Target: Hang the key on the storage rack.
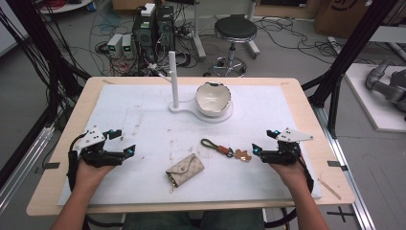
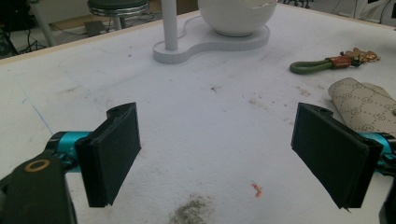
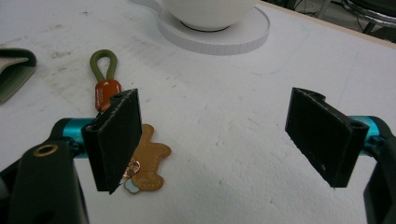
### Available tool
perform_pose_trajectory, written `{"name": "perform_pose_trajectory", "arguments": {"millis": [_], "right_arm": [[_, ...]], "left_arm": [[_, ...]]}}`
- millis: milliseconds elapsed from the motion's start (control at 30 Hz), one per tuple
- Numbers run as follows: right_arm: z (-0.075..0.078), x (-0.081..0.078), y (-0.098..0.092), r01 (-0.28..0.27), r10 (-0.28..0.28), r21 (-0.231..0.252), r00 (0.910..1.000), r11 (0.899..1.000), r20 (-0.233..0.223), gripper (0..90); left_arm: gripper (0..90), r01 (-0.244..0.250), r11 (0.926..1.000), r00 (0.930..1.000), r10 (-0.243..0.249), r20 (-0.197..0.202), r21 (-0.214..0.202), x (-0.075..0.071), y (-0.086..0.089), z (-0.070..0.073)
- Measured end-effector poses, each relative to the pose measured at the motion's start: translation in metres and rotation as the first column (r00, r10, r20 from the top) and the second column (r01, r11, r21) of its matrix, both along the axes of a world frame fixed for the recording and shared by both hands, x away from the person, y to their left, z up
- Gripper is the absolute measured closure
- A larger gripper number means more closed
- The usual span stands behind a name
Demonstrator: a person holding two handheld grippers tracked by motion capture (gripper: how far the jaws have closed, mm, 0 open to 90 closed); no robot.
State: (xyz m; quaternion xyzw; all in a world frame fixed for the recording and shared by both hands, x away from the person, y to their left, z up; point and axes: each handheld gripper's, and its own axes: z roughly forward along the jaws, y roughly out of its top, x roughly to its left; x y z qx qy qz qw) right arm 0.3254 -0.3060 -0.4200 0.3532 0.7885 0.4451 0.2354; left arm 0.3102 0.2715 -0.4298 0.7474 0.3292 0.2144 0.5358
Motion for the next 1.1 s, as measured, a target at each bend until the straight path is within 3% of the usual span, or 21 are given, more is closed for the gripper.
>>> {"name": "perform_pose_trajectory", "arguments": {"millis": [633, 1100], "right_arm": [[-0.001, 0.004, 0.014, -0.038, 0.038, -0.045, 0.9993, 0.998, -0.003, 19.3], [-0.010, 0.020, 0.060, -0.155, 0.148, -0.112, 0.9869, 0.982, -0.063, 19.3]], "left_arm": [[15.5, 0.000, 0.9999, 1.0000, 0.000, 0.001, 0.011, 0.000, 0.000, 0.000], [15.6, 0.004, 0.9998, 1.0000, -0.004, -0.006, 0.018, 0.001, -0.002, -0.001]]}}
